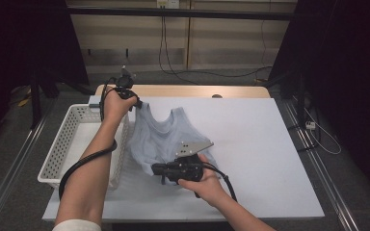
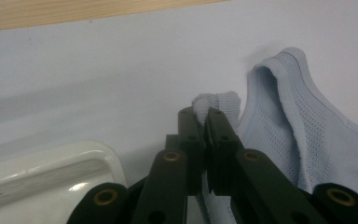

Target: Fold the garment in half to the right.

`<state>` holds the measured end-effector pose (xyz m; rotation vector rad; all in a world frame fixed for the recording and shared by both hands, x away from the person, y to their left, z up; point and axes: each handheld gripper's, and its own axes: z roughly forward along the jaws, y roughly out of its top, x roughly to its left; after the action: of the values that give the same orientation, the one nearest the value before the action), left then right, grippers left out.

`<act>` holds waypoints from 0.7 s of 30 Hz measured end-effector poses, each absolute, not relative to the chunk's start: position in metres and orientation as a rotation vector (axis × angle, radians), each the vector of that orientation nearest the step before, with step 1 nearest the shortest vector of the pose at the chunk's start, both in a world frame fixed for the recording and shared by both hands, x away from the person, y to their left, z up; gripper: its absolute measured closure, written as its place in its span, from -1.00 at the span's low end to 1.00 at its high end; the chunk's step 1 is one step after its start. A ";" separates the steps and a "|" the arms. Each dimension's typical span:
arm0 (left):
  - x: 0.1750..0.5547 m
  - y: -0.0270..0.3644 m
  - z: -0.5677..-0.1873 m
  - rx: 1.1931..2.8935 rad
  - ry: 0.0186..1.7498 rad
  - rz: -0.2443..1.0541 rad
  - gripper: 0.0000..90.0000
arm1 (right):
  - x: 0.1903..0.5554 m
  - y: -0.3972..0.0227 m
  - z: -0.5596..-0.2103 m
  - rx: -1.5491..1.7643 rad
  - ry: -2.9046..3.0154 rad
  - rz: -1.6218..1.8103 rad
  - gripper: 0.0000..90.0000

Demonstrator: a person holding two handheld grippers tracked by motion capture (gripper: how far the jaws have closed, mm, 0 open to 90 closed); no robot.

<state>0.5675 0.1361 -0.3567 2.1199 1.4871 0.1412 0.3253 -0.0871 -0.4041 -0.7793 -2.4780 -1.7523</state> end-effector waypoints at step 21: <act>0.572 0.130 -0.360 2.116 1.486 0.146 0.92 | 0.328 -0.099 -0.409 -0.838 -2.475 -1.742 0.88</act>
<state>0.5716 0.1303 -0.3595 2.1157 1.4858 0.1460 0.3276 -0.0986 -0.4090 -0.8379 -2.4754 -1.7425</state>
